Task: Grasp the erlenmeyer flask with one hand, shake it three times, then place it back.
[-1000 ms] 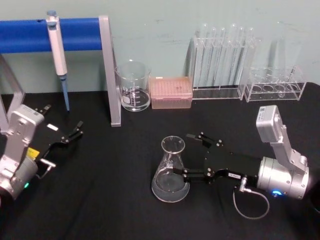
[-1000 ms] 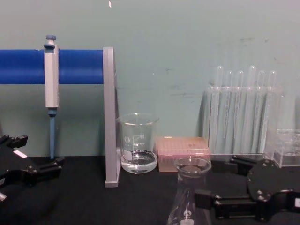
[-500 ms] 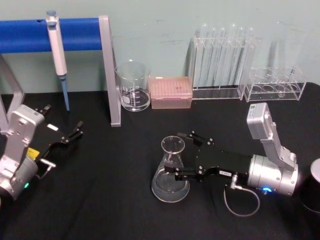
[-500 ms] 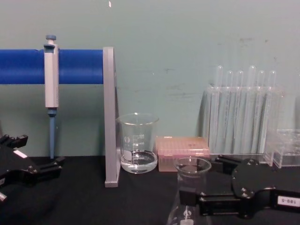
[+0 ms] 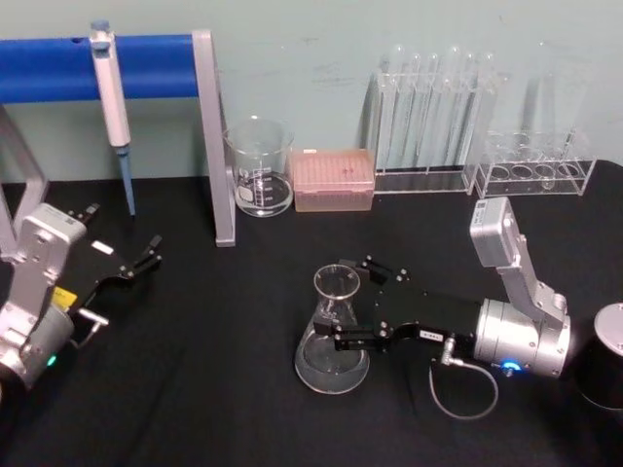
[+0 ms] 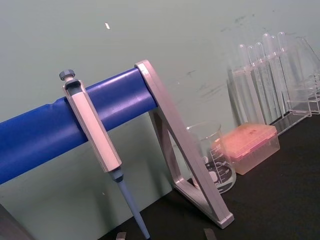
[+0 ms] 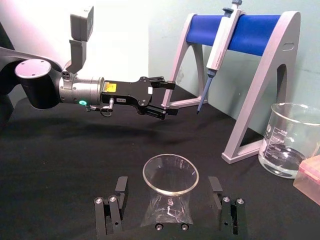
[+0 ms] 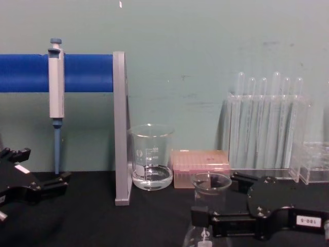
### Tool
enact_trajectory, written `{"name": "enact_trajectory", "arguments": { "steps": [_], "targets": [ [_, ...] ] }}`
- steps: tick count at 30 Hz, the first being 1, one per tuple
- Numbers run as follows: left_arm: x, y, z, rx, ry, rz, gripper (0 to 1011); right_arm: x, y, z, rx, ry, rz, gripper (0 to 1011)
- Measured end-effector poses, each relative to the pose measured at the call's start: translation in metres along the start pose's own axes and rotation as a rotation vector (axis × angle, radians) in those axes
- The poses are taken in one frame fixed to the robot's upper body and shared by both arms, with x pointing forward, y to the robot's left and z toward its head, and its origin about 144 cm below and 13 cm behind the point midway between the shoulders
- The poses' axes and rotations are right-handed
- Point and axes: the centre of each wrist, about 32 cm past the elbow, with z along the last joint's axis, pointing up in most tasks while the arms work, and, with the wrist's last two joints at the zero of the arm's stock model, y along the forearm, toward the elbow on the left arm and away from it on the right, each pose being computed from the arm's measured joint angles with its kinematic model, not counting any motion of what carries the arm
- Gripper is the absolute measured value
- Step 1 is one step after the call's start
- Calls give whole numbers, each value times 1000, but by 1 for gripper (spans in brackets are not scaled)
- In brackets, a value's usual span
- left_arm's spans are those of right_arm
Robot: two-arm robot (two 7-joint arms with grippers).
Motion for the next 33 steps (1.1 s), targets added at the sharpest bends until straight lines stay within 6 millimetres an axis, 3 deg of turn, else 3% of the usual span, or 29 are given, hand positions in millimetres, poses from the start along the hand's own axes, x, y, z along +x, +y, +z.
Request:
{"name": "enact_trajectory", "arguments": {
  "steps": [33],
  "targets": [
    [0,0,0,0,0,0,1001,1,1,-1,-7,8,-7,1003]
  ]
}}
